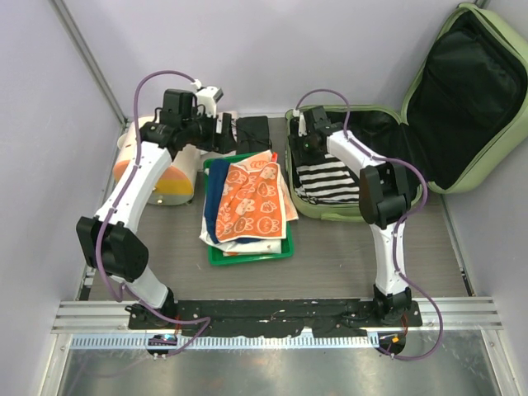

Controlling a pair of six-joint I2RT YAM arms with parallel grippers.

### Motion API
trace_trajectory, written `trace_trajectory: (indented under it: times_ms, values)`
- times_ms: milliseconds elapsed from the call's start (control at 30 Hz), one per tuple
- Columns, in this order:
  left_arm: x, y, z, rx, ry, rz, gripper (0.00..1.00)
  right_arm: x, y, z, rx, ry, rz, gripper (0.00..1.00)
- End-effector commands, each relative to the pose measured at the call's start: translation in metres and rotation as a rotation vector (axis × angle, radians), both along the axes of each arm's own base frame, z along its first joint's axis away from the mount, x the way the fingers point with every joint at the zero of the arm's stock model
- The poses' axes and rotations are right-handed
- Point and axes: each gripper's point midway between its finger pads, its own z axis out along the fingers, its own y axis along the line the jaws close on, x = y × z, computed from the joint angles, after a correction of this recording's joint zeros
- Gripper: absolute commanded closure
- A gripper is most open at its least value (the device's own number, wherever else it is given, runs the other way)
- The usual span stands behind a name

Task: Open, take out, and arrange the luggage

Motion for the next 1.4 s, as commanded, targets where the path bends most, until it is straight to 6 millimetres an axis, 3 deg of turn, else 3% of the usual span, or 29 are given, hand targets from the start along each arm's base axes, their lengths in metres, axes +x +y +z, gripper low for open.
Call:
trace_trajectory:
  times_ms: [0,133,267,300,400,433,500,667,700,833,1000,1033,1067,1367]
  values:
    - [0.003,-0.015,0.019,-0.028,-0.084,-0.048,0.23,0.010,-0.009,-0.011,-0.110,-0.041,-0.015,0.42]
    - [0.000,-0.038,0.016,0.005,-0.113,-0.110,0.24,0.012,-0.040,-0.015,-0.191,-0.046,-0.064,0.51]
    - [-0.010,-0.079,0.012,0.011,-0.137,-0.199,0.24,0.014,-0.065,-0.011,-0.233,-0.046,-0.098,0.58]
    - [-0.011,-0.086,0.011,0.009,-0.138,-0.212,0.23,0.015,-0.067,-0.011,-0.236,-0.047,-0.097,0.72]
    - [-0.016,-0.118,0.007,0.004,-0.148,-0.277,0.25,0.017,-0.066,-0.007,-0.219,-0.052,-0.085,0.97]
    - [-0.019,-0.126,0.005,0.004,-0.153,-0.295,0.25,0.022,-0.065,0.000,-0.199,-0.064,-0.090,0.99]
    - [-0.026,-0.151,-0.002,0.008,-0.169,-0.350,0.25,0.024,-0.053,0.018,-0.085,-0.071,-0.062,0.99]
    - [-0.047,-0.204,-0.020,-0.004,-0.154,-0.444,0.23,0.031,-0.049,0.062,0.157,-0.117,-0.081,0.99]
    - [-0.045,-0.212,-0.035,0.015,-0.141,-0.452,0.23,0.030,-0.047,0.066,0.171,-0.123,-0.071,0.99]
    - [-0.044,-0.240,-0.055,0.058,-0.142,-0.470,0.20,0.021,-0.042,0.059,0.205,-0.083,-0.069,0.99]
    - [-0.027,-0.250,-0.079,0.103,-0.107,-0.423,0.19,0.017,-0.045,0.064,0.216,-0.093,-0.082,0.99]
    - [-0.023,-0.253,-0.078,0.105,-0.114,-0.410,0.10,0.017,-0.046,0.064,0.217,-0.092,-0.085,0.99]
    - [-0.021,-0.255,-0.091,0.125,-0.100,-0.400,0.04,0.017,-0.047,0.066,0.219,-0.098,-0.086,0.99]
    - [-0.014,-0.268,-0.123,0.207,-0.092,-0.376,0.01,0.019,-0.063,0.070,0.223,-0.114,-0.132,0.99]
